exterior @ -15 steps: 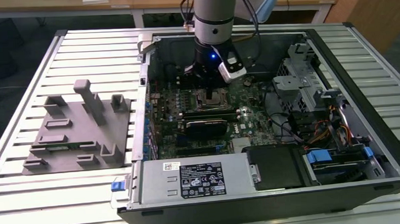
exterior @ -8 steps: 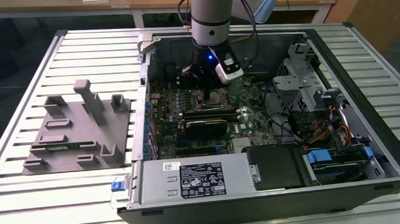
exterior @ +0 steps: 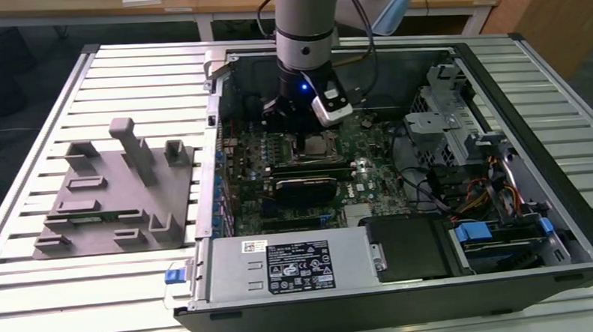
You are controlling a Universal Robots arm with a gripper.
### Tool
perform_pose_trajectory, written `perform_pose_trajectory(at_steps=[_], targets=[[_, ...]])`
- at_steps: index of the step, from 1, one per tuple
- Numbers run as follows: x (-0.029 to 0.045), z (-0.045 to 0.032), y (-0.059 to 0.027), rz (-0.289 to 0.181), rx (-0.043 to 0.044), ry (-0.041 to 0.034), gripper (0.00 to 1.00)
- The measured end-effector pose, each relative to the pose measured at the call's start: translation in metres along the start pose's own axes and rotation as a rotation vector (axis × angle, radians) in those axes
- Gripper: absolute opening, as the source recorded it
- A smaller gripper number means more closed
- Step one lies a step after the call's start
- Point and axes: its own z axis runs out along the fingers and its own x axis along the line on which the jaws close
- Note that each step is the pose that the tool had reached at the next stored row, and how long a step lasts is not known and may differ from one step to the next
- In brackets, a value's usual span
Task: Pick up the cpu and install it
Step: 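Close the cpu cover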
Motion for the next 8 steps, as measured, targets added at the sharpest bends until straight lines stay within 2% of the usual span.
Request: perform_pose_trajectory(at_steps=[4,8], targets=[[0.0017,0.0017,-0.0001,-0.006,-0.0002,-0.0003,0.11],[0.0018,0.0025,-0.0001,-0.034,-0.0002,-0.0012,0.11]])
